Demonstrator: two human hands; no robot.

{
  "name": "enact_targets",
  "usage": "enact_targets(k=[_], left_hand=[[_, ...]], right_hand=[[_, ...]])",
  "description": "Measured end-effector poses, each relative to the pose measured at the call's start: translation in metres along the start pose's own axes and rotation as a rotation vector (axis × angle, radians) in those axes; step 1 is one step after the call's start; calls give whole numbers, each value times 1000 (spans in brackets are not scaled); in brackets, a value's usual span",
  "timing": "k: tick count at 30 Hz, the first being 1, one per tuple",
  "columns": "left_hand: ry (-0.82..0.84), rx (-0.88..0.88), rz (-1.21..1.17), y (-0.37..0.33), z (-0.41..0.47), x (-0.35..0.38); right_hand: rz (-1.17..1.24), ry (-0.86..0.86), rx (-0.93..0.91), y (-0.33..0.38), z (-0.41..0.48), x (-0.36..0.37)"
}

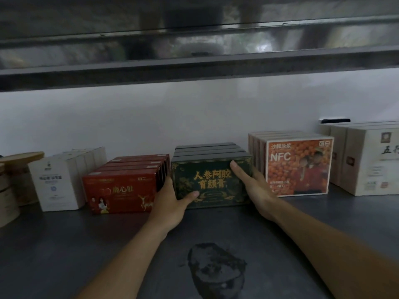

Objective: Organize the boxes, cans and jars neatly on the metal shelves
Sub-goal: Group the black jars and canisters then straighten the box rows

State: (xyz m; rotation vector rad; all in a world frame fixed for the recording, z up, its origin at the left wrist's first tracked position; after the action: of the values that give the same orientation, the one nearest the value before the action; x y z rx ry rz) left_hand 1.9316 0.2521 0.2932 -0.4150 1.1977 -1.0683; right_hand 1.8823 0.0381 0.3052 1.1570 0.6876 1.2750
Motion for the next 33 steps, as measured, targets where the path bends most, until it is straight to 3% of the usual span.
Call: enact_targets(k=[33], left_hand=[[-5,-25,-14,5,1,-2]], right_hand=[[-72,41,-34,-3,2,0]])
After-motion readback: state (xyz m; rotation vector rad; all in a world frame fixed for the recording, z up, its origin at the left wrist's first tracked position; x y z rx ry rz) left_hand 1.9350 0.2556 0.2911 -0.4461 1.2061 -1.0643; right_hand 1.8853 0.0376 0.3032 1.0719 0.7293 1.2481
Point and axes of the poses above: each hand's wrist, its own z-axis towards the middle knuckle, its own x-axis out of the palm, y = z × x, the point moved 3 cm from there along z, towards the middle knuckle, and after that the axes turned 9 degrees about z, right-handed, at the moved point
